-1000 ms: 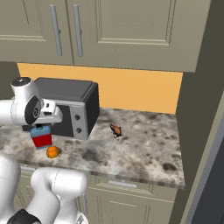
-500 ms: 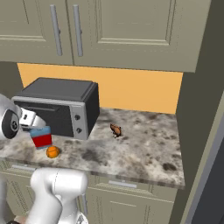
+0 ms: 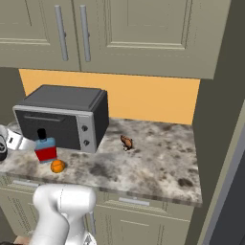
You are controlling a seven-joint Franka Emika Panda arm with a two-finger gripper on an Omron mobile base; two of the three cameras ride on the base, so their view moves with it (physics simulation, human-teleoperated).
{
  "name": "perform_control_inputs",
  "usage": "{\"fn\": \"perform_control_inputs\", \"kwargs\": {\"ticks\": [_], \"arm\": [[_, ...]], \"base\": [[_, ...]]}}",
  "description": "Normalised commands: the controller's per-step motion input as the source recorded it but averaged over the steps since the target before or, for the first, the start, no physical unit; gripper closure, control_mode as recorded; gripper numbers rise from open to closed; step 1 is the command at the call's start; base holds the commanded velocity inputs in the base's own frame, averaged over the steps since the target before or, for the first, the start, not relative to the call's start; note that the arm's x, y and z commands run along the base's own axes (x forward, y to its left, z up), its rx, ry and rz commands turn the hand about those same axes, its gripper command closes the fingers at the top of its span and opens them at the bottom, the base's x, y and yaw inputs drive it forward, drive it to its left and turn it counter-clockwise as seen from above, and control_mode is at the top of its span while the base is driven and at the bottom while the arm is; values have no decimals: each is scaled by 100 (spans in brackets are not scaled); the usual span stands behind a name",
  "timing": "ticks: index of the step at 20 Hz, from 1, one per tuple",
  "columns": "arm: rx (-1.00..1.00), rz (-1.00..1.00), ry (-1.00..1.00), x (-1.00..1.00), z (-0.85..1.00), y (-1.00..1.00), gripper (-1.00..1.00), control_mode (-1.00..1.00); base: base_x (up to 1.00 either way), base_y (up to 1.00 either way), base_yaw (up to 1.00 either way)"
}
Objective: Place the liquor on the top shelf of the fridge to keep it out of children's reach, and place the orange and potato on lower shelves for easy access.
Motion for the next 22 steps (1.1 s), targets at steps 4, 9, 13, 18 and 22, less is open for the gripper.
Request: {"fn": "perform_control_inputs", "kwargs": {"ticks": [4, 9, 13, 18, 22], "arm": [[0, 0, -8, 5, -2, 8, -100, -100], [0, 0, -18, 3, -13, 10, -100, -100], [0, 0, -21, 7, -26, 4, -100, -100], [0, 0, -22, 11, -22, 0, -100, -100], [0, -1, -22, 15, -11, 0, -100, -100]], "base": [[0, 0, 0], [0, 0, 0], [0, 0, 0], [0, 0, 0], [0, 0, 0]]}}
